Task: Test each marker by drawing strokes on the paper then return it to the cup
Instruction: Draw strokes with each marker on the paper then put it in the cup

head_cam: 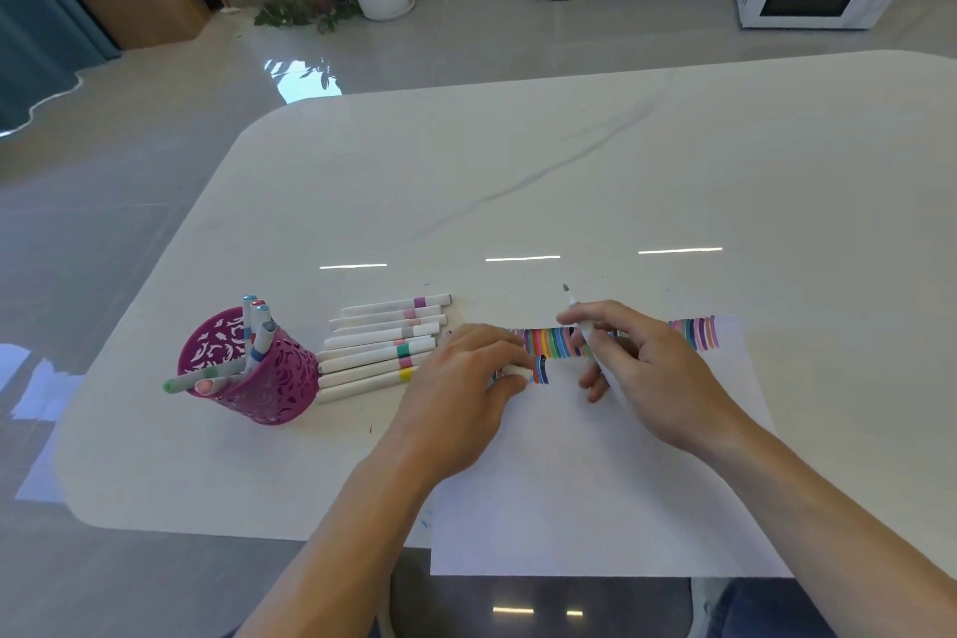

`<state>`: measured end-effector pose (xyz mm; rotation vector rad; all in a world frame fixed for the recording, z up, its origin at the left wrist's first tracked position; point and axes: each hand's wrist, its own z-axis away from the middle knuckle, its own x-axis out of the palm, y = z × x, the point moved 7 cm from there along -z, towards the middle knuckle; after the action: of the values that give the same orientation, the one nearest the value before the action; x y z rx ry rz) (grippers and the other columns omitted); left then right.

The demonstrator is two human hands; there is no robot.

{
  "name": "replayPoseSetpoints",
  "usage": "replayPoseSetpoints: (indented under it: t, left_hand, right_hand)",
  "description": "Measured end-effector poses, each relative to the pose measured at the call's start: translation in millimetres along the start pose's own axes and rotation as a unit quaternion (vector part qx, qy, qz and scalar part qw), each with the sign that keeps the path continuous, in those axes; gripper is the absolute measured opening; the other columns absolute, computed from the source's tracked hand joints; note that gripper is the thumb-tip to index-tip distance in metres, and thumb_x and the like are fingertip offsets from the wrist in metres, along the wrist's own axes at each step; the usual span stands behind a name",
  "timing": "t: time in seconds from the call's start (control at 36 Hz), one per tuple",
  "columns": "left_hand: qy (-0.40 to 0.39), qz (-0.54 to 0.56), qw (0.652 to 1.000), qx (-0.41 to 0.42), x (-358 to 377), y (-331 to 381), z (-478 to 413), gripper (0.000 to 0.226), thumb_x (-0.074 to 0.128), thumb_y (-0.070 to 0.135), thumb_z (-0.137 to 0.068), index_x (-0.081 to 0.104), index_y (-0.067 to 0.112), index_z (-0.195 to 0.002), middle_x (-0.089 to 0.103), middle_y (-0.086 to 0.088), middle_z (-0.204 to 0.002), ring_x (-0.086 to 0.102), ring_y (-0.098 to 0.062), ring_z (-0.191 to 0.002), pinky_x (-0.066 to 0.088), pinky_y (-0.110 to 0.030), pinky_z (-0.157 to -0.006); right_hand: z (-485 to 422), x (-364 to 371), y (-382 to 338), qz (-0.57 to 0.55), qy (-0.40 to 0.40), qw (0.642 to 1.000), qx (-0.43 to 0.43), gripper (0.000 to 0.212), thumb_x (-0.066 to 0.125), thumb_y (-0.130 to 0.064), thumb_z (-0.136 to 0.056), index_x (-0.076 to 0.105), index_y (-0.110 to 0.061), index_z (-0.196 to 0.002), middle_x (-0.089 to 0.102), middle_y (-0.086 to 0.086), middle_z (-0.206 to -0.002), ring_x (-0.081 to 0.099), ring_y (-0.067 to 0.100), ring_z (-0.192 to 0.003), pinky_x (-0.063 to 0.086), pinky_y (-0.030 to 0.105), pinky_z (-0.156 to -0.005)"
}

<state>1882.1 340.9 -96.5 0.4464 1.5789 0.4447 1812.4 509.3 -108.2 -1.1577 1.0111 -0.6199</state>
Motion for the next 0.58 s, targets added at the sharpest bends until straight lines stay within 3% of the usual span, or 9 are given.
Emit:
replayPoseSetpoints:
  t: [0.11,0.28,0.42,0.5,0.58]
  left_hand:
    - [-0.048,-0.007,0.999,0.019,9,1,0,0.022,0.063,0.013,-0.095,0.073,0.024,-0.111,0.056,0.016,-0.140,0.034,-0.001,-0.141,0.025,-0.016,-0.113]
    - [-0.065,-0.022,0.997,0.036,14,0,0,0.018,0.062,0.018,-0.096,0.070,0.023,-0.111,0.047,0.016,-0.150,0.026,-0.002,-0.147,0.009,-0.004,-0.108]
    - [-0.067,-0.026,0.997,0.038,18,-3,1,0.017,0.063,0.019,-0.094,0.070,0.025,-0.108,0.047,0.015,-0.151,0.027,-0.004,-0.147,0.015,-0.011,-0.111]
    - [-0.071,-0.044,0.995,0.047,20,-5,1,0.017,0.063,0.020,-0.095,0.069,0.026,-0.109,0.046,0.015,-0.151,0.029,-0.006,-0.147,0.021,-0.021,-0.116]
    - [-0.069,-0.053,0.995,0.051,22,-6,2,0.017,0.063,0.020,-0.095,0.068,0.027,-0.109,0.047,0.015,-0.150,0.032,-0.006,-0.145,0.021,-0.019,-0.114]
  right_hand:
    - [-1,3,4,-0.065,-0.015,0.997,0.023,0.045,0.043,-0.007,-0.107,0.078,-0.035,-0.105,0.073,-0.001,-0.098,0.076,0.019,-0.083,0.064,0.035,-0.077]
    - [-1,5,3,-0.037,-0.030,0.999,-0.014,0.048,0.056,0.007,-0.091,0.074,-0.036,-0.105,0.073,-0.008,-0.093,0.072,0.011,-0.092,0.057,0.020,-0.071]
    - [0,9,7,-0.020,-0.035,0.999,-0.029,0.025,0.077,-0.012,-0.090,0.069,-0.033,-0.100,0.064,-0.011,-0.079,0.063,0.011,-0.075,0.052,0.025,-0.068]
    - [1,11,9,-0.022,-0.029,0.999,-0.020,0.007,0.073,-0.032,-0.094,0.067,-0.032,-0.099,0.064,-0.005,-0.076,0.058,0.011,-0.068,0.050,0.030,-0.064]
    - [3,10,13,-0.032,-0.028,0.999,-0.015,0.013,0.064,-0.041,-0.096,0.070,-0.029,-0.095,0.068,-0.003,-0.076,0.061,0.010,-0.065,0.051,0.025,-0.060]
